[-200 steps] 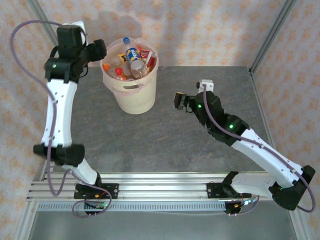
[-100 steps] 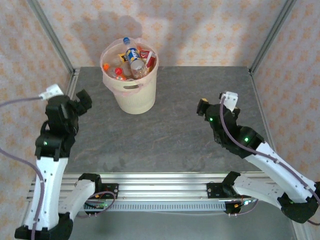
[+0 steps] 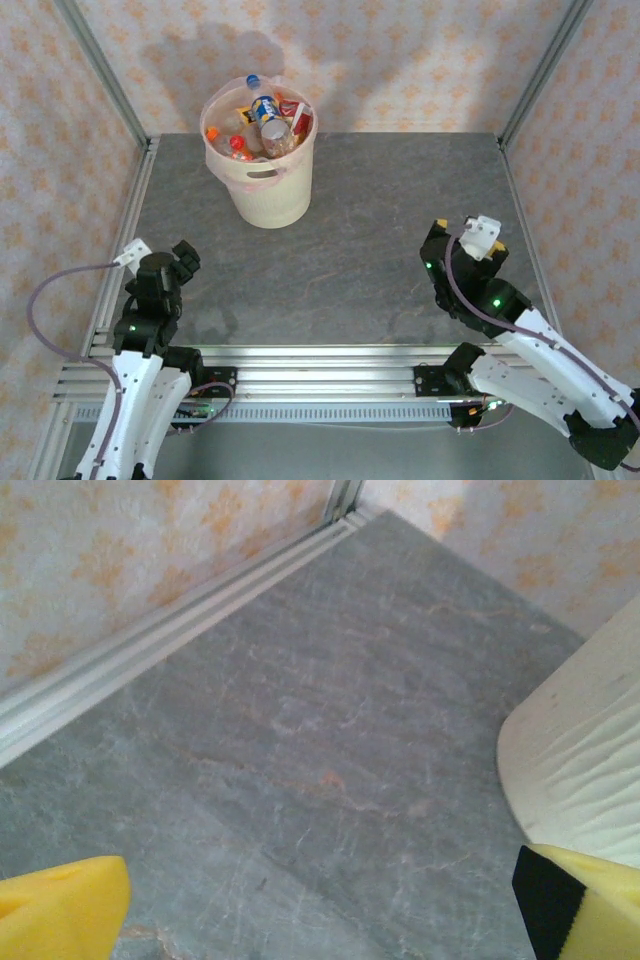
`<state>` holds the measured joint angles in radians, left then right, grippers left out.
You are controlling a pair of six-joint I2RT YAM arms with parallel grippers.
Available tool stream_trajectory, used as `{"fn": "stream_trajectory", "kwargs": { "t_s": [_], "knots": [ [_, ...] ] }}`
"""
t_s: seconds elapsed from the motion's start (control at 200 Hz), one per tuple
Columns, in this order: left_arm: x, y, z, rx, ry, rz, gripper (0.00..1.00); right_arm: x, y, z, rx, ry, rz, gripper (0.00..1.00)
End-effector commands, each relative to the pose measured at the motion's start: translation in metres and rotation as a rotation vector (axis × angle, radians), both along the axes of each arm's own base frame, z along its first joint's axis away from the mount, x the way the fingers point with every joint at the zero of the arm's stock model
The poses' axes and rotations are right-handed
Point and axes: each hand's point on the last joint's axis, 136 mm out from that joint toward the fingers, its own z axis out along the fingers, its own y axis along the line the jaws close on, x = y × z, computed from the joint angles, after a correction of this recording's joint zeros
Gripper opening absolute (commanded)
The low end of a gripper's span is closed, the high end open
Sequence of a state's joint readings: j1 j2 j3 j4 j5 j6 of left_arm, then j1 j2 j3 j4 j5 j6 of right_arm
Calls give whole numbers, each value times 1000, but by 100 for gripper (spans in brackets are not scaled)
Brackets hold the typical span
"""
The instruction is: Put the plastic bottles in the bin
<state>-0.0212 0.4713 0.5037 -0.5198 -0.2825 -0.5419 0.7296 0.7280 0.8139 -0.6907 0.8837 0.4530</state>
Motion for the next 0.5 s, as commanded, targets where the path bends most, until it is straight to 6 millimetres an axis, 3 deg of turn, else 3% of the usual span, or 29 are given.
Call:
{"fn": "stream_trajectory", "kwargs": {
  "t_s": [0.0, 0.24, 0.49],
  "knots": [
    [11, 7, 13, 46, -100, 28, 100, -3, -20, -3, -32, -29, -102, 99],
    [16, 19, -6, 149, -92, 62, 100, 10, -35, -31, -4, -26, -165, 99],
    [36, 17, -17, 226, -58, 8, 100, 28, -45, -59, 46, -50, -175, 99]
  ]
}}
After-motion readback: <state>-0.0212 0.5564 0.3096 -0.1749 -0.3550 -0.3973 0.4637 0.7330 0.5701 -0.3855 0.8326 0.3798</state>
